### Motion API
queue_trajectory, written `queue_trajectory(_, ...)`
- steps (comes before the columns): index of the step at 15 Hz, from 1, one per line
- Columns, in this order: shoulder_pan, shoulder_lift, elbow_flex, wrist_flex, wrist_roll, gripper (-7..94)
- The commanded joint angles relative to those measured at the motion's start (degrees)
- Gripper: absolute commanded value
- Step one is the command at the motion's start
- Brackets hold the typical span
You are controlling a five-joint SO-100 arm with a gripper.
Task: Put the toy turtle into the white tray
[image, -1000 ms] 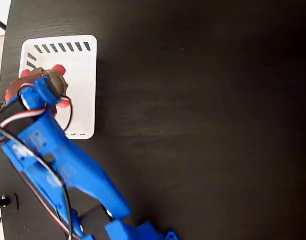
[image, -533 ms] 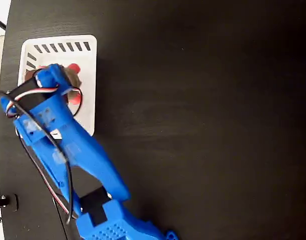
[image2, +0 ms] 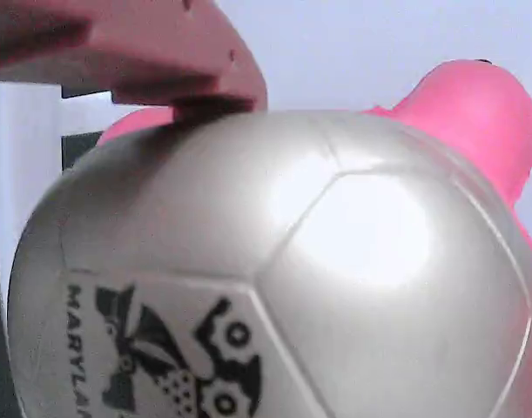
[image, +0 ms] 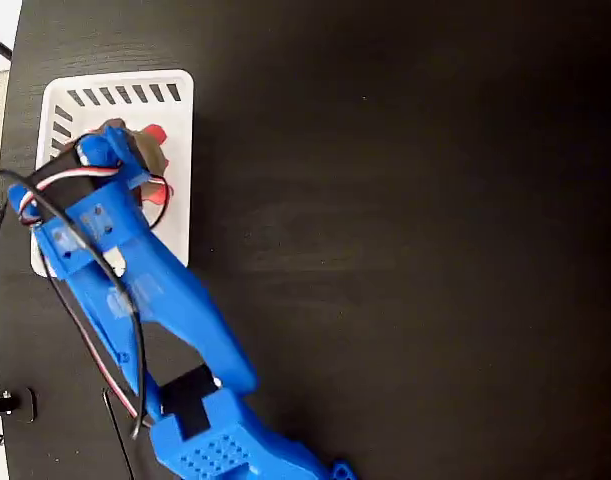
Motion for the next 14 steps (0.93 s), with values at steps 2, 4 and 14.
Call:
queue_trajectory(2,-1.14,2.64,-2.29,-0.18,1.05,51)
queue_trajectory(4,-1.05,2.64,-2.29,-0.18,0.97,51)
queue_trajectory(14,-1.14,6.86,-0.97,-0.18,0.53,48)
